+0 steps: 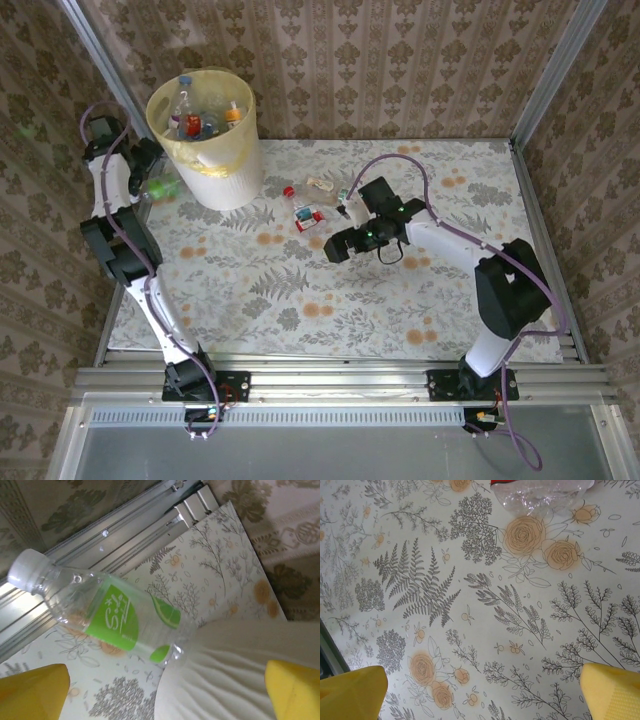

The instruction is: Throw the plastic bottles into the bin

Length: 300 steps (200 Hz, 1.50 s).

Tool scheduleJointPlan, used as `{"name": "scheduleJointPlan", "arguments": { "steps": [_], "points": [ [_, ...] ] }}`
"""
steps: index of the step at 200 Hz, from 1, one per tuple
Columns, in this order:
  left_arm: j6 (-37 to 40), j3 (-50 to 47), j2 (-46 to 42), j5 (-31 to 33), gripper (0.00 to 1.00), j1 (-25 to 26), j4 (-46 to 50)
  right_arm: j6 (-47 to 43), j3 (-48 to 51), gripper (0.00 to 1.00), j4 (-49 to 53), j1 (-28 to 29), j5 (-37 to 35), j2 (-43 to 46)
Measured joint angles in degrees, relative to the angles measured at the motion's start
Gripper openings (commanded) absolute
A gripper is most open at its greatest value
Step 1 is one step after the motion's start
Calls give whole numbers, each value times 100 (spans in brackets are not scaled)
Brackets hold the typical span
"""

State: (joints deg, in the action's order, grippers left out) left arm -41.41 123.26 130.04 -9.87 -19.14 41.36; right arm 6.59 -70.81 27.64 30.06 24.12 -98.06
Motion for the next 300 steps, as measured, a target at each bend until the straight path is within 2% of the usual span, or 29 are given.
{"name": "scheduleJointPlan", "arguments": {
  "steps": [75, 103, 171, 258, 300],
  "points": [
    [-1375, 726, 767, 422, 100, 238, 225, 2, -35, 100, -2, 0, 37, -210],
    [-1687, 1246, 1058, 592, 100, 299, 520, 7, -35, 100, -4, 0, 39, -273],
    [-2291, 1443, 1353, 634, 100, 348, 640, 55, -35, 100, -35, 0, 81, -341],
    [-2448, 2041, 2026, 627, 91, 343, 734, 114, -35, 100, -68, 0, 127, -485],
    [-2461, 2041, 2026, 621, 78, 341, 896, 111, -20, 100, -70, 0, 127, -509]
  ]
}}
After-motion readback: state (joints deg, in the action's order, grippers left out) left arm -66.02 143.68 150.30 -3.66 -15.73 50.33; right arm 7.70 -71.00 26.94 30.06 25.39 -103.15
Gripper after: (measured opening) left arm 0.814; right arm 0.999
